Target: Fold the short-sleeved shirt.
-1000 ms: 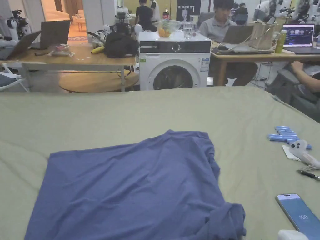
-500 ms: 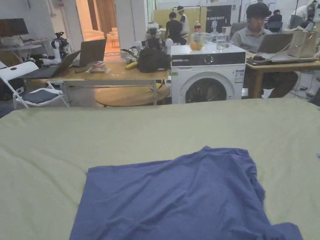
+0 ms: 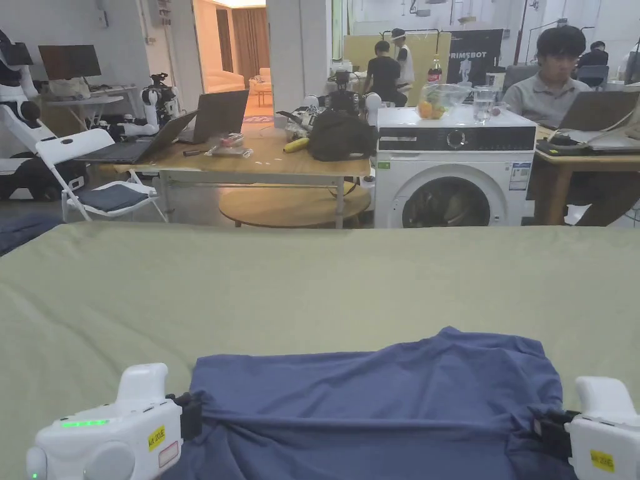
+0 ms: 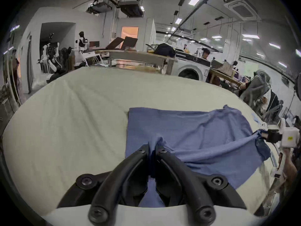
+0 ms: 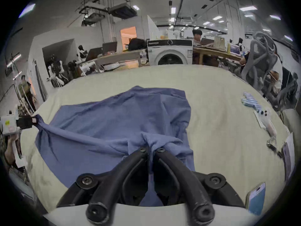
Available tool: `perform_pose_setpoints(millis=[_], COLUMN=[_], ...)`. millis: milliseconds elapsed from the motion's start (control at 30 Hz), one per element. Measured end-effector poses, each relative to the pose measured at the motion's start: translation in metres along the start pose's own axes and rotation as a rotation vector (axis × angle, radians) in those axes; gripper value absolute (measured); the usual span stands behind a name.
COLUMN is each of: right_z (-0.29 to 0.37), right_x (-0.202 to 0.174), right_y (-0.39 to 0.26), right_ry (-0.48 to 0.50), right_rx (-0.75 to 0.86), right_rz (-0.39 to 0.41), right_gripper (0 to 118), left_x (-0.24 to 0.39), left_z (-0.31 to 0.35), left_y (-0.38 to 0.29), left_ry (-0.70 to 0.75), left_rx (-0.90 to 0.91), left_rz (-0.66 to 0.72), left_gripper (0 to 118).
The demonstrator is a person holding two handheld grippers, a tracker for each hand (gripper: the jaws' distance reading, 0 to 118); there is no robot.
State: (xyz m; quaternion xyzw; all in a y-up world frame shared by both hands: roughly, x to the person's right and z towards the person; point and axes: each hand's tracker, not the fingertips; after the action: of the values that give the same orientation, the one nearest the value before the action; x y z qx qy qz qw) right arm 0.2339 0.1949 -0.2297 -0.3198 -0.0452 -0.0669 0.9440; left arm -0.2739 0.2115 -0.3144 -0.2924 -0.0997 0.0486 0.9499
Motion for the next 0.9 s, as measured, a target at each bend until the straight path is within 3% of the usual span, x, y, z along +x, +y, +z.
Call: perform_pose_setpoints(millis=[33, 67, 100, 133, 167, 300, 400, 467, 567, 633, 733, 867, 900], right_z=[0.003, 0.009, 0.018, 0.031, 0.043, 0.062, 0.071, 0.068, 0.06, 0.059, 0.06, 0.055, 0.055], right_x=[0.001, 0.001, 0.002, 0.002, 0.001, -0.014, -0.029, -0.032, -0.04, -0.043, -0.038, -0.034, -0.033], right_y=[-0.004, -0.009, -0.016, -0.026, -0.036, -0.076, -0.081, -0.085, -0.088, -0.088, -0.088, -0.086, -0.086], right_ry=[-0.023, -0.06, -0.08, -0.084, -0.08, -0.19, -0.292, -0.257, -0.283, -0.277, -0.231, -0.238, -0.242], right_rx=[0.019, 0.052, 0.111, 0.214, 0.291, 0.456, 0.552, 0.548, 0.521, 0.523, 0.512, 0.495, 0.492], right_rz=[0.01, -0.001, -0.012, -0.017, -0.019, -0.035, 0.016, 0.045, 0.096, 0.113, 0.123, 0.097, 0.092], right_gripper=[27, 27, 62, 78, 81, 80, 80, 80, 89, 89, 89, 89, 81], left_x=[0.002, 0.004, 0.006, 0.01, 0.014, 0.039, 0.054, 0.064, 0.072, 0.077, 0.069, 0.061, 0.062], left_z=[0.005, 0.013, 0.025, 0.039, 0.052, 0.066, 0.043, 0.045, 0.037, 0.039, 0.042, 0.043, 0.042], left_y=[-0.003, -0.006, -0.011, -0.018, -0.024, -0.066, -0.091, -0.082, -0.088, -0.09, -0.092, -0.089, -0.088], left_ry=[0.004, -0.005, -0.019, -0.048, -0.079, -0.005, 0.073, 0.095, 0.06, 0.077, 0.068, 0.057, 0.071], left_rx=[0.038, 0.083, 0.135, 0.237, 0.33, 0.515, 0.456, 0.447, 0.404, 0.423, 0.444, 0.449, 0.444], left_rz=[0.002, 0.007, 0.007, 0.007, 0.006, -0.051, -0.099, -0.155, -0.242, -0.255, -0.231, -0.191, -0.183], left_gripper=[19, 19, 55, 82, 93, 93, 93, 93, 93, 93, 93, 93, 93])
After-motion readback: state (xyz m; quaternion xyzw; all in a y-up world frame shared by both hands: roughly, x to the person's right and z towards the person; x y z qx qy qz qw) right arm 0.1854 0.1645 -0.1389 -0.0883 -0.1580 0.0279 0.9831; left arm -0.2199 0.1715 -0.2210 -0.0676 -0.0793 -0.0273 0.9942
